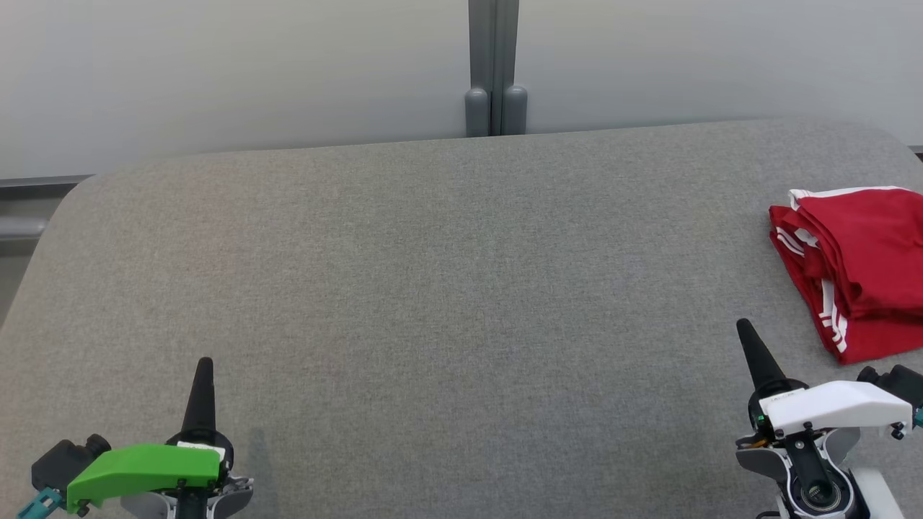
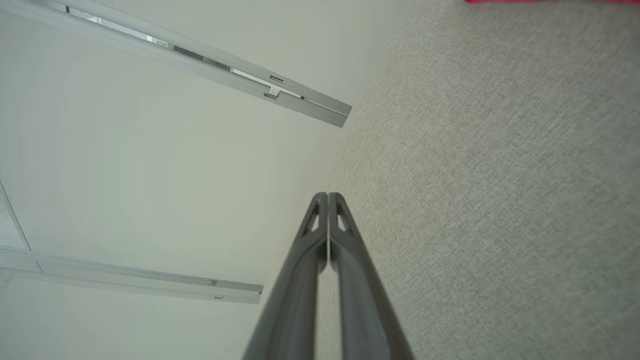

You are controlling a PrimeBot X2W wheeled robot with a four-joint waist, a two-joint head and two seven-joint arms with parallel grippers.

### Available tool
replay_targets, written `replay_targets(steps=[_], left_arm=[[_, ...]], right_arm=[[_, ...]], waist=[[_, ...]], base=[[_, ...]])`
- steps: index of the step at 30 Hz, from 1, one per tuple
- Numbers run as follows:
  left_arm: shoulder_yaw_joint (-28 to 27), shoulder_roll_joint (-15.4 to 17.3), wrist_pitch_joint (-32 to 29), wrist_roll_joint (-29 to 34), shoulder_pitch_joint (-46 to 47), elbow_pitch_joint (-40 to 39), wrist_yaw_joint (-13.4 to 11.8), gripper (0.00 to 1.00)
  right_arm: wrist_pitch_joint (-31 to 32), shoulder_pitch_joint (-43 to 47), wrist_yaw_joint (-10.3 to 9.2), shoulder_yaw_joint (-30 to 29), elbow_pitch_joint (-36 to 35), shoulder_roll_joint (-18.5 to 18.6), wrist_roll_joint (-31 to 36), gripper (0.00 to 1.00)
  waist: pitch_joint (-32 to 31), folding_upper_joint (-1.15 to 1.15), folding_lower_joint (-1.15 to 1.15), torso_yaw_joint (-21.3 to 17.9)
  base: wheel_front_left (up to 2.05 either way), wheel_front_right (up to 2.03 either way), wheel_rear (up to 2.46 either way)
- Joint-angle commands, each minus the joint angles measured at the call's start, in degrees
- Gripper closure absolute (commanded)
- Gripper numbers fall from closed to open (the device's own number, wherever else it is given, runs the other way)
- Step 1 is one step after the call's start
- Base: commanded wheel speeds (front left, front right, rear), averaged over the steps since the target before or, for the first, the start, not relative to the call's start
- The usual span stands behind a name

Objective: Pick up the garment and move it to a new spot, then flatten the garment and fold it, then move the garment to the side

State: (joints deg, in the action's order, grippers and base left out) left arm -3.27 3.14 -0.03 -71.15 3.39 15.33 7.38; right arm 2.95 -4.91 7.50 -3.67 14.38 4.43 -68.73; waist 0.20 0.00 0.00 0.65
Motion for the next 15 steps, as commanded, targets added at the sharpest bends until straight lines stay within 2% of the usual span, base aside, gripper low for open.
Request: replay_targets(steps=[1,15], left_arm=[[-0.37,0.10,-0.43,-1.20,1.73,-0.58,0.12,1.00],[-1.35,0.00,-2.40,-7.40,2.22,-0.87,0.14,1.00]], right_arm=[[0.33,-1.01,0.01,-0.35,-0.68,0.06,-1.47,1.00],[1.40,-1.27,0.01,-1.16,-0.63,-0.48,-8.35,1.00]], waist=[[0.00,0.00,0.00,-0.01],[-0.01,0.00,0.00,-0.18]], base=[[0.00,0.00,0.00],[0.00,0.00,0.00]])
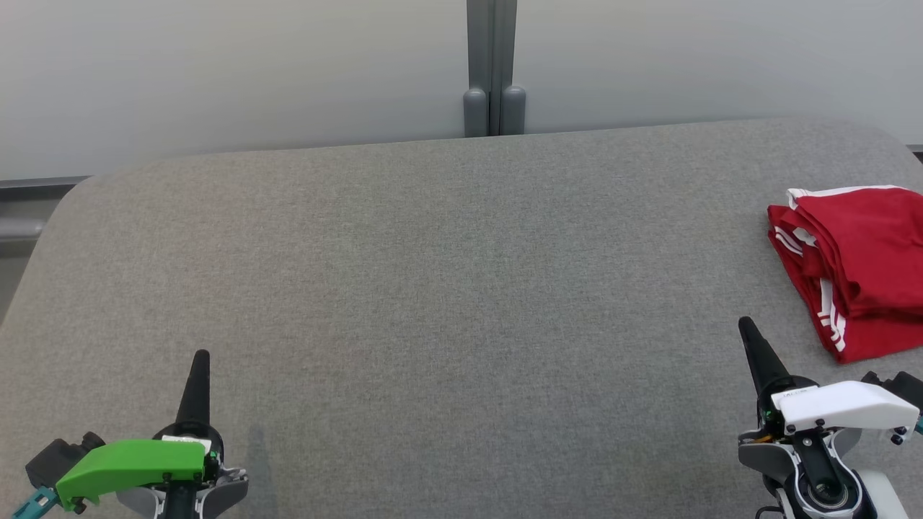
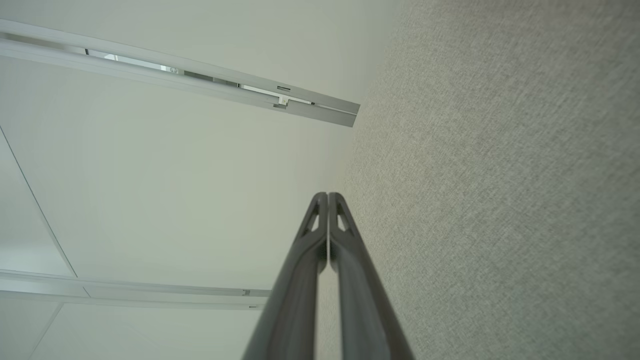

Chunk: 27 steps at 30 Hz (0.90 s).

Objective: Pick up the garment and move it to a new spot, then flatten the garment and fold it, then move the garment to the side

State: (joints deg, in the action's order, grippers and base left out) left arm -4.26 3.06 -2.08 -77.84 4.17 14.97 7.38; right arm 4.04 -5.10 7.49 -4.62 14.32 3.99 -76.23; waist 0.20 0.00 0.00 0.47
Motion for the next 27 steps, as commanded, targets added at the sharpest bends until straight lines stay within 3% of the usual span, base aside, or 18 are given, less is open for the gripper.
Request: replay_targets(steps=[1,27], left_arm=[[-0.43,0.08,-0.42,-1.16,1.49,-0.52,0.14,1.00],[-1.88,-0.09,-3.41,-10.87,2.15,-0.89,0.18,1.00]], right_arm=[[0.42,-1.10,0.02,-0.28,-0.57,-0.08,-1.36,1.00],[2.00,-1.30,0.01,-1.54,-0.46,-0.82,-12.01,1.00]], waist=[[0.00,0.00,0.00,-0.02],[-0.01,0.00,0.00,-0.32]], base=[[0.00,0.00,0.00],[0.00,0.00,0.00]])
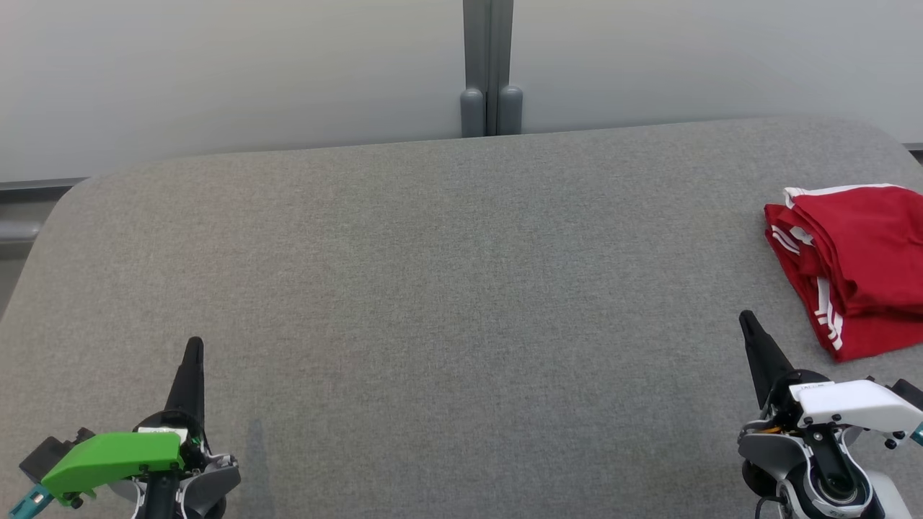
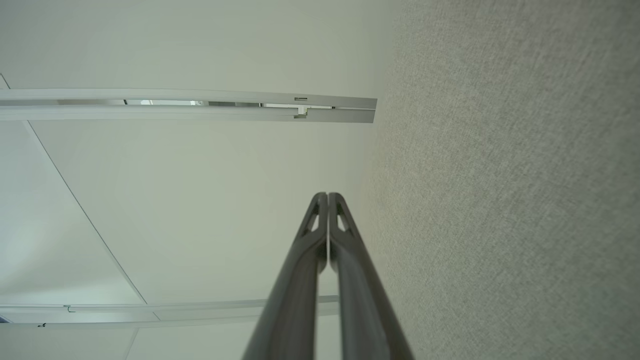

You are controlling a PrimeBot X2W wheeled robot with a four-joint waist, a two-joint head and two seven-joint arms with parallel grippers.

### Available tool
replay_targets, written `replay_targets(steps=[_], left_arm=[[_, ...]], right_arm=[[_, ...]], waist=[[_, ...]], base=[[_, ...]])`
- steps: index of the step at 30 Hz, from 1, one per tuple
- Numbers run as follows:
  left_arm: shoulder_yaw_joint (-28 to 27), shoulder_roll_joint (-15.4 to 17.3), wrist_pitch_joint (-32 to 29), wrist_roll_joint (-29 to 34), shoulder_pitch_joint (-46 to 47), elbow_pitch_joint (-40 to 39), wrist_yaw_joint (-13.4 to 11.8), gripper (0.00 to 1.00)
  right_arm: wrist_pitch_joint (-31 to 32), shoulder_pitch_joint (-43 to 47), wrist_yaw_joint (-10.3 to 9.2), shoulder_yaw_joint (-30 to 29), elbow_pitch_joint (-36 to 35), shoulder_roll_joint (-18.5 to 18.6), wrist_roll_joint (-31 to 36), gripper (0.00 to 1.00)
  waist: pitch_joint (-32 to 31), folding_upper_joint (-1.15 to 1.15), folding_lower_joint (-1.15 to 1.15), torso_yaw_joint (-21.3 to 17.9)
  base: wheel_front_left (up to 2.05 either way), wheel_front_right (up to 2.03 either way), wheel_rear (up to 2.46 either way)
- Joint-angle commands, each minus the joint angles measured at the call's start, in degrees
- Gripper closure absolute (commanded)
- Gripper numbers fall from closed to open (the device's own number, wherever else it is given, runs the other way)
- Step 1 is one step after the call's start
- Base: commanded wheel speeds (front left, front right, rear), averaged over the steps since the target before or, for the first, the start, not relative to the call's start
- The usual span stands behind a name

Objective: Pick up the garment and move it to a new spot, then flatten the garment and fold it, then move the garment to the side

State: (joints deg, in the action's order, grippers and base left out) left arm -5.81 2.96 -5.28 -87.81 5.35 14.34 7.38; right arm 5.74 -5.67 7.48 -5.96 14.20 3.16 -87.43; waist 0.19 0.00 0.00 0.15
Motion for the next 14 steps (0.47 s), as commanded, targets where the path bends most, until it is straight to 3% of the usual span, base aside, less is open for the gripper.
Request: replay_targets(steps=[1,14], left_arm=[[-0.39,0.00,-0.32,-1.15,1.01,-0.27,0.18,1.00],[-0.90,-0.07,-1.48,-4.65,1.30,-0.38,0.20,1.00]], right_arm=[[0.33,-0.75,0.03,-0.25,-0.34,0.00,-1.14,1.00],[0.94,-0.73,0.02,-0.71,-0.29,-0.33,-5.13,1.00]], waist=[[0.00,0.00,0.00,-0.01],[-0.01,0.00,0.00,-0.15]], base=[[0.00,0.00,0.00],[0.00,0.00,0.00]])
